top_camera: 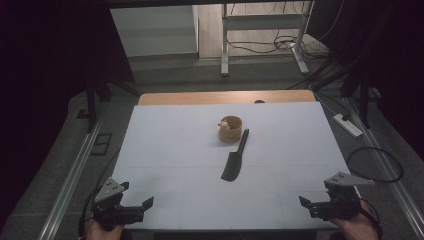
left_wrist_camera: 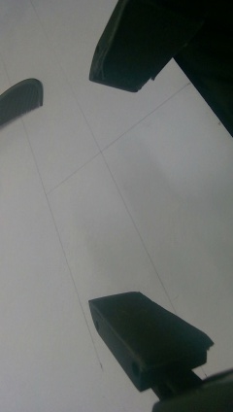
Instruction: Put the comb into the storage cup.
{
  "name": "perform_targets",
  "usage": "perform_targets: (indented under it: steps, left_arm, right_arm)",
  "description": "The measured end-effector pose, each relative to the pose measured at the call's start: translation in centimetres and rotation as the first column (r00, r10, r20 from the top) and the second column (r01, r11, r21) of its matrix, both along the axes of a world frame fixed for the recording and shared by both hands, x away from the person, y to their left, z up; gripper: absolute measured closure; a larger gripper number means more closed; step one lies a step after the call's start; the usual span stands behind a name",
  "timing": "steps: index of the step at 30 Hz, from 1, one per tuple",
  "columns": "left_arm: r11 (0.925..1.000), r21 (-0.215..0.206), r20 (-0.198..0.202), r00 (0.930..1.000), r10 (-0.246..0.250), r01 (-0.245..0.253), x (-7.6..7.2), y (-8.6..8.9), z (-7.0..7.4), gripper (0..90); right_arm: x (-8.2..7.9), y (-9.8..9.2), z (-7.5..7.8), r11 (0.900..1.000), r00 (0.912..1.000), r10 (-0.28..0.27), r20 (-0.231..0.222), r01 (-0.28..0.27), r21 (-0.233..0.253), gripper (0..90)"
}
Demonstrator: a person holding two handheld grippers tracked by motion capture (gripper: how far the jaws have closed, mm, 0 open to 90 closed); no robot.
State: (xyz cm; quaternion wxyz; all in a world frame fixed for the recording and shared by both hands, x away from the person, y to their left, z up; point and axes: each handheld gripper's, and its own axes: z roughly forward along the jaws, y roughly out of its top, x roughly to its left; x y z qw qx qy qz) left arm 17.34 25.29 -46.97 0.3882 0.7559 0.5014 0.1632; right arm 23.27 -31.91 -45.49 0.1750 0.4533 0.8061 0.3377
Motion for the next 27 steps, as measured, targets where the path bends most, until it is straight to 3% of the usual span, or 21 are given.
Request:
perform_targets:
  steps: [13, 20, 27]
  left_arm:
    - [0.9998, -0.018, 0.004, 1.0, 0.002, -0.002, -0.1, 0.2, 0.0, 1.6]
    - [0.9996, -0.026, 0.004, 1.0, 0.006, -0.005, -0.1, 0.3, 0.0, 1.6]
    - [0.9995, -0.03, 0.005, 1.0, 0.006, -0.005, 0.0, 0.3, 0.0, 1.6]
  right_arm:
    - [1.0, 1.0, 0.4, 0.997, 0.9971, 0.075, -0.011, -0.075, -0.01, 0.0]
    - [1.4, 1.6, 0.7, 0.991, 0.991, 0.134, -0.01, -0.134, 0.013, 0.0]
    - [2.0, 2.3, 1.1, 0.988, 0.9884, 0.152, 0.002, -0.152, 0.036, 0.0]
